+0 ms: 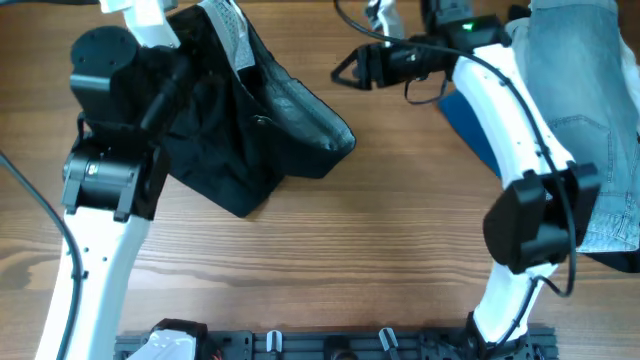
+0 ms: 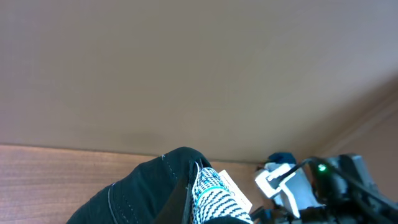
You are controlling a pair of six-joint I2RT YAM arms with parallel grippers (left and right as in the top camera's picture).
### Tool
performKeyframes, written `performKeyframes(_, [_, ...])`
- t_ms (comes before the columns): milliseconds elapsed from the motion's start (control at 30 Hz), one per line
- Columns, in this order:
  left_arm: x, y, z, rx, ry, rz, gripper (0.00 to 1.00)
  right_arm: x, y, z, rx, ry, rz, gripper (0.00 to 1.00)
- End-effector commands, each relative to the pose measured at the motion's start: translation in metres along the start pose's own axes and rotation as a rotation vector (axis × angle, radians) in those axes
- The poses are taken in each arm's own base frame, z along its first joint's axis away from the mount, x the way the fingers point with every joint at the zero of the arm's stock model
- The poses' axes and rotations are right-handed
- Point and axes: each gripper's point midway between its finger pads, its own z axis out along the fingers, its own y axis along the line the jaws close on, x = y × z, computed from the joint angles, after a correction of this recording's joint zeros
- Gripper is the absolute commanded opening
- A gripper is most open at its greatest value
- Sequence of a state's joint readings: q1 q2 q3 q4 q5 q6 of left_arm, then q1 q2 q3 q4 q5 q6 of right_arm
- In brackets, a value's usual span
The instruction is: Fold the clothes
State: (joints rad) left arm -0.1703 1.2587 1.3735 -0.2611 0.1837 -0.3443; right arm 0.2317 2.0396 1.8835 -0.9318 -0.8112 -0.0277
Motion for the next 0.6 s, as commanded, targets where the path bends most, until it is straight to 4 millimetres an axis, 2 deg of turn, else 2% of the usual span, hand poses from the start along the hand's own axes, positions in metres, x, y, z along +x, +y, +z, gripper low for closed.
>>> performKeyframes(0, [0.003,0.006,0.011,-0.021,0.008,0.016,0.04,0.012,0.001,0.006,0.002,0.049,0.038,0.95])
performKeyframes(33, [0.006,0.008,0.014,-0.024,0.016,0.016,0.04,0.015,-0.002,0.005,0.025,0.059,0.048,1.0])
performKeyframes(133, [0.009,0.009,0.017,-0.027,0.022,0.014,0.04,0.023,-0.01,0.012,0.053,0.081,0.06,1.0])
performKeyframes(367, [0.004,0.01,0.017,-0.035,0.004,0.021,0.04,0.077,-0.037,0.057,0.121,0.214,0.236,0.97])
performKeyframes(467, [0.004,0.011,0.017,-0.035,0.004,0.021,0.04,0.107,-0.048,0.074,0.131,0.255,0.31,0.84])
performKeyframes(533, [0.004,0.011,0.017,-0.039,0.001,0.021,0.04,0.124,-0.058,0.078,0.156,0.28,0.351,0.75])
performKeyframes(567, [0.003,0.013,0.017,-0.05,-0.002,0.021,0.04,0.136,-0.064,0.079,0.185,0.3,0.377,0.67])
